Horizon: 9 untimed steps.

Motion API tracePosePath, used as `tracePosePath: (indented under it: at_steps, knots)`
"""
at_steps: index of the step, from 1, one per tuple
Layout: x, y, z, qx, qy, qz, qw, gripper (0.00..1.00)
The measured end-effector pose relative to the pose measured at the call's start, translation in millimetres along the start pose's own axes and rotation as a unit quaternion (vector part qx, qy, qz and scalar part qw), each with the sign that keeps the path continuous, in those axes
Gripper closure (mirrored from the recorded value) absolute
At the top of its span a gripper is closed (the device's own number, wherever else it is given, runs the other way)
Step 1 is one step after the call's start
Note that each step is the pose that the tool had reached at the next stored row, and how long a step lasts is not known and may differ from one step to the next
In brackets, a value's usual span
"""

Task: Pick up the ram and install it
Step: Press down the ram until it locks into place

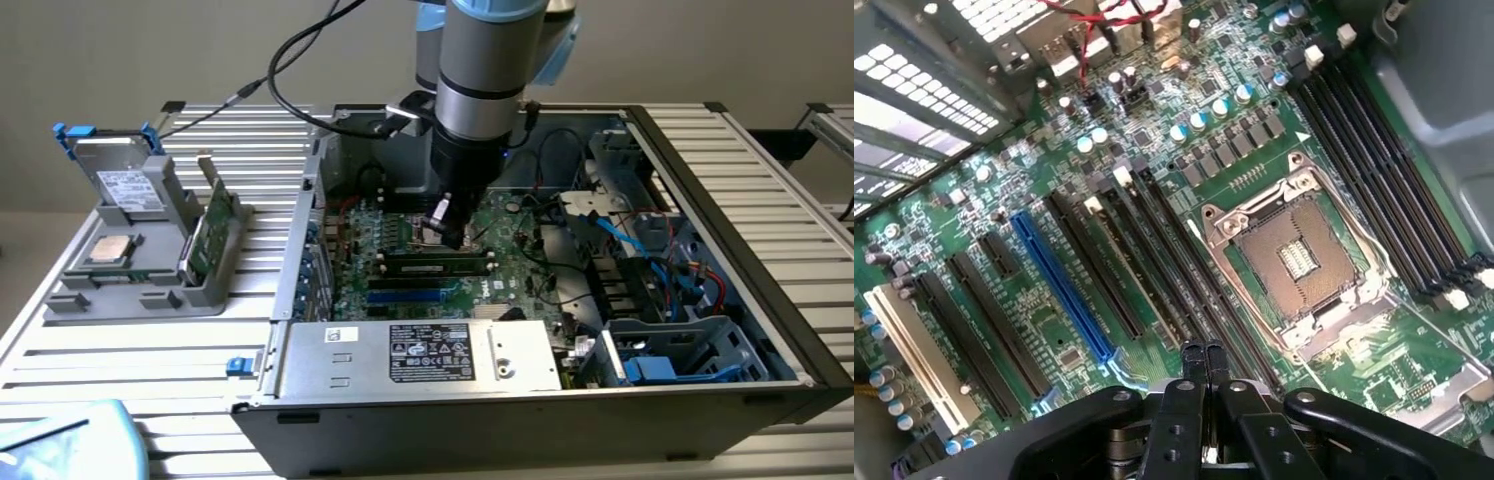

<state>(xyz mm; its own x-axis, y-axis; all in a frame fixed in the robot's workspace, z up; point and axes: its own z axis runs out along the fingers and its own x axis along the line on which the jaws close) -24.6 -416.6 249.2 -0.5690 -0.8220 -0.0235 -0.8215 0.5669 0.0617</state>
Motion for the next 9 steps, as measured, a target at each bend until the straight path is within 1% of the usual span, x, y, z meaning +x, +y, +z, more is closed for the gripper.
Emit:
tracePosePath:
  at_steps: [4, 7, 9]
  knots:
    - [0.0, 0.0, 0.0, 0.0004, -0.0017, 0.031, 0.9995, 0.89]
    - [0.0, 0.0, 0.0, 0.0007, -0.003, 0.054, 0.9985, 0.89]
    - [0.0, 0.0, 0.0, 0.0009, -0.0038, 0.07, 0.9976, 0.89]
